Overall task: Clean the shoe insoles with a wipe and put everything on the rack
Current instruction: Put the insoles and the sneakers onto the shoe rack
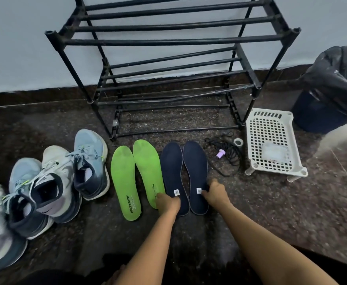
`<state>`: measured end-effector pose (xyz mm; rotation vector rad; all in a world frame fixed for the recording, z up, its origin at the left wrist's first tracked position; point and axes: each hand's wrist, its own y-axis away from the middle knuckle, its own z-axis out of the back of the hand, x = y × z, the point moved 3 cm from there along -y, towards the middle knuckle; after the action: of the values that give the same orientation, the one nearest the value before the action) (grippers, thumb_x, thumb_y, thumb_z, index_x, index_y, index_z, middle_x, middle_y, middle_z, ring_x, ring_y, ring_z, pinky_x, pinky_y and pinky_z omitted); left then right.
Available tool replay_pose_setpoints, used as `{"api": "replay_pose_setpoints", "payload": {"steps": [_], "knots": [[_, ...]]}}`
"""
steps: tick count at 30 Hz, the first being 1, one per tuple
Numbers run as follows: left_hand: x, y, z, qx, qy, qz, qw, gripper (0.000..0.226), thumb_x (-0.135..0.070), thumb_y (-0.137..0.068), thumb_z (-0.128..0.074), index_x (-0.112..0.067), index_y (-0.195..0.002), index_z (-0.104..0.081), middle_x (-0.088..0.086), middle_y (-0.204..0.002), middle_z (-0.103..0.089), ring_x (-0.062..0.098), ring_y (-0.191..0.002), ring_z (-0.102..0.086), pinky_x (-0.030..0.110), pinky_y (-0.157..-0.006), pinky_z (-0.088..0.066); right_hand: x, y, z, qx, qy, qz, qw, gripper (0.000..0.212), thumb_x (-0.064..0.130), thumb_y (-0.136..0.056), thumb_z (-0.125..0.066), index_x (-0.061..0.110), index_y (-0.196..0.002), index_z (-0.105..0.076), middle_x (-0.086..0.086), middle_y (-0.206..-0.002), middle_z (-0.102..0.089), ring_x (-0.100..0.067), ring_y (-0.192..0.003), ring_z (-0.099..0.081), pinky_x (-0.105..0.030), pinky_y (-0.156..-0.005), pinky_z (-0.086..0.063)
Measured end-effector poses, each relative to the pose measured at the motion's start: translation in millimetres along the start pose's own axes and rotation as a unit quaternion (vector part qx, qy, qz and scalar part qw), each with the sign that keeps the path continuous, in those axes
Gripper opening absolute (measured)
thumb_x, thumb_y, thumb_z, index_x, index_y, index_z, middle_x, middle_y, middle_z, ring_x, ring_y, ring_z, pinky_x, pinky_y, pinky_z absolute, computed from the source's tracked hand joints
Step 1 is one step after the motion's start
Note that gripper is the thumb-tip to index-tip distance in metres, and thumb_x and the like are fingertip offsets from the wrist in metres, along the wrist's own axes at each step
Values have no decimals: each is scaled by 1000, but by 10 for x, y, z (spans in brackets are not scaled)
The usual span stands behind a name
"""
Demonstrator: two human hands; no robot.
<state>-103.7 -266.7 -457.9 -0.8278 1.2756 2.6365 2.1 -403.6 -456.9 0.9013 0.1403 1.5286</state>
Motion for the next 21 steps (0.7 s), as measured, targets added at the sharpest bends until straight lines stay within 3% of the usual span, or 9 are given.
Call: {"api": "replay_pose_setpoints", "payload": {"steps": [6, 9, 12, 17, 21], "knots": [[-72, 12, -29, -21, 13, -11, 1000, 44, -18, -90, -67, 4, -124, -48, 18, -125, -58, 35, -109, -60, 35, -79, -48, 8, 7, 3, -6, -63, 3, 998, 7, 16, -80, -61, 16, -82, -55, -8, -89, -63, -28, -89, -60, -31, -74, -46], [-157, 13, 9, -4, -21, -62, 998, 28, -18, -96, -58, -2, -119, -61, 11, -118, -65, 30, -104, -61, 29, -75, -43, 38, 17, 41, -13, -88, 14, 996, 15, 12, -75, -63, 20, -71, -51, -1, -77, -62, -23, -81, -60, -27, -70, -43], [-200, -4, 27, 24, -32, -76, 996, 21, -17, -96, -54, -8, -105, -71, 8, -105, -71, 24, -86, -61, 28, -70, -44, 84, 53, 88, -18, -97, 23, 995, 17, 9, -74, -64, 21, -70, -53, 1, -71, -61, -21, -77, -59, -26, -68, -42], [-183, -13, -35, 56, 50, -41, 996, 28, -32, -90, -66, -5, -94, -69, 11, -96, -72, 28, -83, -66, 32, -67, -52, 90, 83, 144, -3, -107, 8, 994, 15, 9, -72, -64, 21, -72, -56, -3, -80, -66, -23, -82, -61, -29, -75, -47], [-227, -34, -58, 45, 72, -34, 996, 35, -34, -92, -64, 0, -99, -69, 16, -99, -71, 31, -81, -65, 30, -61, -47, 8, 33, 142, 36, -61, -13, 997, 28, 16, -75, -62, 11, -103, -60, -11, -105, -64, -29, -100, -59, -28, -75, -45]]}}
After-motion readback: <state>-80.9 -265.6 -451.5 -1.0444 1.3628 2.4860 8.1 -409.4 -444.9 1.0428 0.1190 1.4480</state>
